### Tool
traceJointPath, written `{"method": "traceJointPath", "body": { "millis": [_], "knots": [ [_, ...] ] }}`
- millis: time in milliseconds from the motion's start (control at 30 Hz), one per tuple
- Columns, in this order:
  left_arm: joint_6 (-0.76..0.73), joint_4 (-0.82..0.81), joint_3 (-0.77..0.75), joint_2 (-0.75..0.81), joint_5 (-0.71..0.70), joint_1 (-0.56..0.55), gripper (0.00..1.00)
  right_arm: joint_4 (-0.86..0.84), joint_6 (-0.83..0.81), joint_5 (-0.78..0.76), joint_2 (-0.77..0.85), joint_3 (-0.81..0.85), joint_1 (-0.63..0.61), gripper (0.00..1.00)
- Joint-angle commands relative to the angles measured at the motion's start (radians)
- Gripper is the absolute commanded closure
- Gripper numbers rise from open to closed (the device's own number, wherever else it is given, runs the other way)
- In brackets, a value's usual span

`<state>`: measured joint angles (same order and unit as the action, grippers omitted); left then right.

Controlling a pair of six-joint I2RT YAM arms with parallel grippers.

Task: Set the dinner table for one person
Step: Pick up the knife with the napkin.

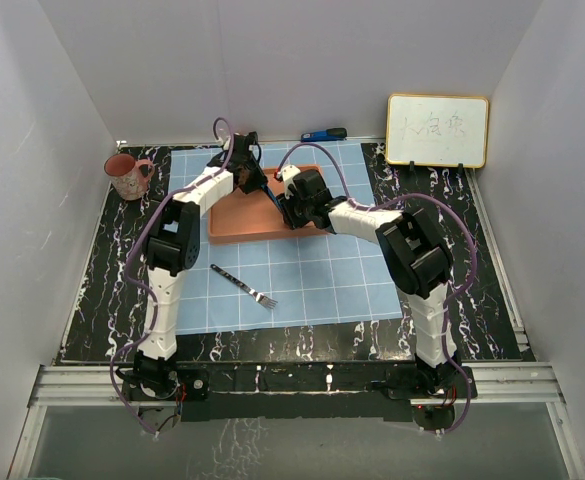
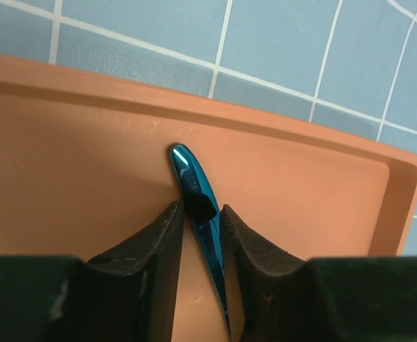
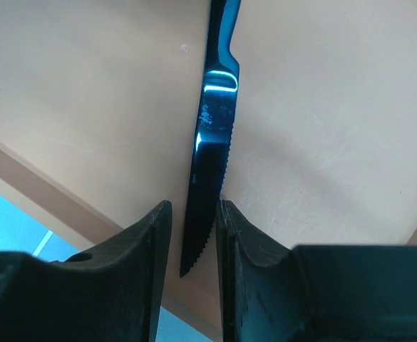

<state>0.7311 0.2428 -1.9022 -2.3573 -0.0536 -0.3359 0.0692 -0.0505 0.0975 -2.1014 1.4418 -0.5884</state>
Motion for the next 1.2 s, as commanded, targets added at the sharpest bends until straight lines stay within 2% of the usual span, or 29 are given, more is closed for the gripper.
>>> {"method": "traceJointPath", "body": {
  "millis": [0,67,233,400,567,667,767,1167],
  "knots": [
    [-0.004,0.114,0.056,0.034,-0.020,-0.009,0.75,-0.036,-0.012,0.031,0.024,-0.015,-0.014,0.72],
    [-0.011,0.117,0.057,0.037,-0.031,-0.010,0.80,-0.041,-0.012,0.036,0.026,-0.017,-0.014,0.73],
    [-0.020,0.087,0.090,0.056,-0.051,-0.010,0.99,-0.051,-0.009,0.065,0.030,-0.021,-0.014,0.77],
    [-0.046,0.085,0.090,0.052,-0.054,-0.011,1.00,-0.048,-0.002,0.060,0.039,-0.011,-0.014,0.76],
    [-0.050,0.086,0.095,0.057,-0.080,-0.011,1.00,0.019,0.008,0.060,0.033,0.052,-0.013,0.71],
    [-0.060,0.076,0.095,0.069,-0.062,-0.013,0.72,0.068,0.002,0.065,0.016,0.095,-0.016,0.65],
    [-0.072,0.081,0.080,0.074,-0.041,-0.016,0.57,0.076,-0.007,0.061,0.013,0.109,-0.019,0.65],
    [-0.065,0.122,-0.086,-0.055,-0.034,-0.022,0.51,0.076,-0.062,0.001,-0.005,0.142,-0.022,0.63]
  ]
}}
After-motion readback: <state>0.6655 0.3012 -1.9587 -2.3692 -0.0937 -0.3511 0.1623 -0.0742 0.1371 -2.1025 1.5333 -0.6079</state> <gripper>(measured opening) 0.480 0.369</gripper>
